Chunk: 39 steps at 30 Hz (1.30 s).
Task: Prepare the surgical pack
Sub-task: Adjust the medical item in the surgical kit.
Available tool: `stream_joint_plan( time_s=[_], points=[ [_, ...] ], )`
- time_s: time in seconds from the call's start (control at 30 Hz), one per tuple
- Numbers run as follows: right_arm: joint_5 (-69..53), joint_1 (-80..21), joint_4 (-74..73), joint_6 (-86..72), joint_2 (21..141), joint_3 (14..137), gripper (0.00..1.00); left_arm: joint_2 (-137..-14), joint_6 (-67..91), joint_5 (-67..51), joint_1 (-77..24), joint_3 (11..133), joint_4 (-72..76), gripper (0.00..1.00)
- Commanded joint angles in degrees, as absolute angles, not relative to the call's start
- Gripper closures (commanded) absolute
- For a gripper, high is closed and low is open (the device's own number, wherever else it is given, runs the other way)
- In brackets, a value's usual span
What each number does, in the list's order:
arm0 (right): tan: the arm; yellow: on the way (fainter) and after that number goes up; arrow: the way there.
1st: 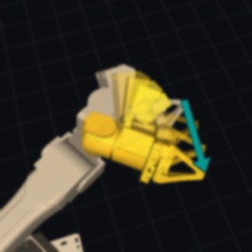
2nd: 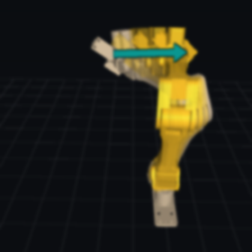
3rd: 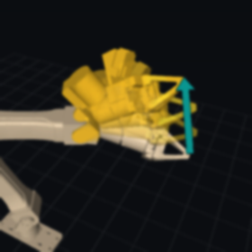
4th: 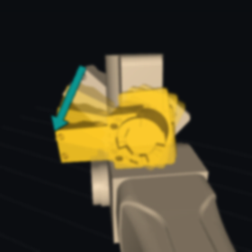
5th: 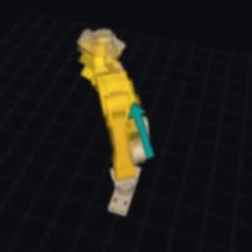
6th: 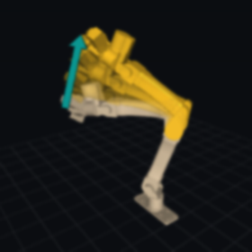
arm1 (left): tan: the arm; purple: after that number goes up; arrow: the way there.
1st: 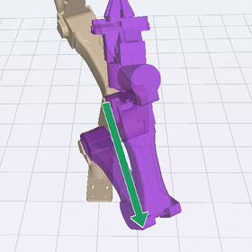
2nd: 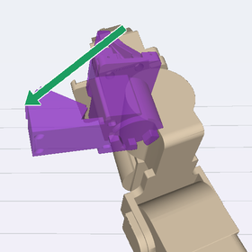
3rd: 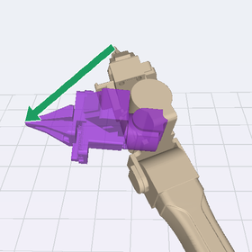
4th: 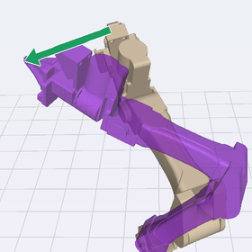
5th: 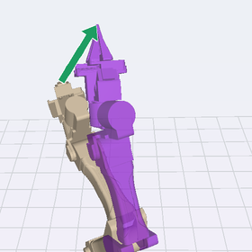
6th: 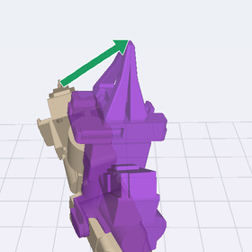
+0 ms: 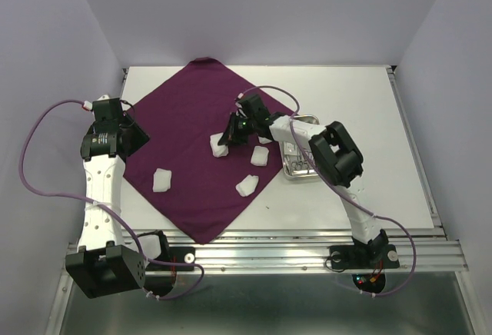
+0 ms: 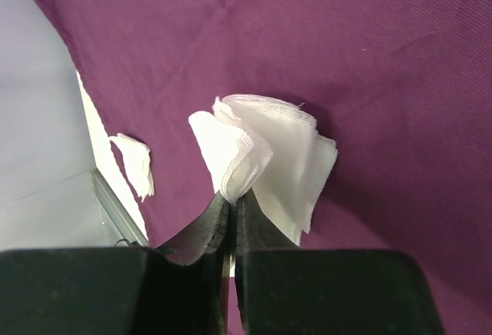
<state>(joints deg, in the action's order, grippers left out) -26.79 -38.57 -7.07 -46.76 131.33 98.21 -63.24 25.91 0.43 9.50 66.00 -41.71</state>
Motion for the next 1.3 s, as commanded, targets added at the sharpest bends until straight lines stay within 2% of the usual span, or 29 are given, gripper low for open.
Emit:
stream_joint_plan(
  time_s=[0.0,0.3,0.33,0.37,0.47,0.57,0.63,0.67,0.77,0.87,0.9,1.0,1.17,1.27],
  points=[
    [-27.07,-37.97,-6.42,-47.37,132.1,100.37,0.99,-63.02,24.96,0.26,9.76,65.83,-40.25,0.58],
    [-26.1,-37.44,-6.42,-47.29,134.21,100.11,0.99,-63.28,25.05,0.26,9.76,65.39,-40.08,0.58],
    [-25.93,-37.44,-6.42,-47.29,133.95,100.11,0.97,-63.37,25.05,-0.69,9.76,65.56,-40.17,0.58],
    [-25.84,-37.44,-6.76,-46.76,133.77,100.19,0.89,-63.37,25.14,-1.4,9.84,65.74,-40.25,0.58],
    [-24.35,-37.44,-7.91,-45.97,132.19,100.46,0.77,-63.46,25.22,-1.49,9.84,65.92,-40.25,0.58],
    [-22.86,-37.44,-9.4,-44.56,129.39,100.11,0.56,-63.81,25.49,-1.67,9.84,66.27,-40.08,0.58],
    [-21.11,-37.44,-10.28,-43.33,127.71,99.5,0.47,-63.9,25.84,-2.11,9.84,66.27,-39.82,0.58],
    [-20.66,-37.44,-10.37,-42.9,125.62,98.8,0.39,-64.07,25.93,-2.37,9.84,66.18,-39.55,0.58],
    [-18.03,-37.44,-11.86,-42.1,122.01,97.21,0.33,-64.33,26.02,-2.2,9.84,65.39,-38.94,0.58],
    [-16.36,-37.44,-13.79,-41.22,120.77,97.38,0.31,-64.6,26.1,-2.28,9.76,64.86,-38.85,0.58],
    [-15.56,-37.44,-15.02,-40.7,119.98,97.38,0.27,-64.6,26.1,-2.37,9.84,64.69,-38.76,0.58],
    [-13.19,-37.44,-16.34,-39.91,118.66,96.77,0.27,-64.42,26.1,-2.2,9.84,64.86,-38.93,0.58],
    [-12.22,-39.45,-15.47,-39.9,116.46,95.45,0.28,-63.99,26.02,-1.67,9.84,66.09,-39.55,0.58],
    [-10.99,-44.28,-15.55,-39.11,116.8,97.03,0.31,-63.46,26.28,-1.84,9.84,66.27,-39.64,0.58]
  ],
)
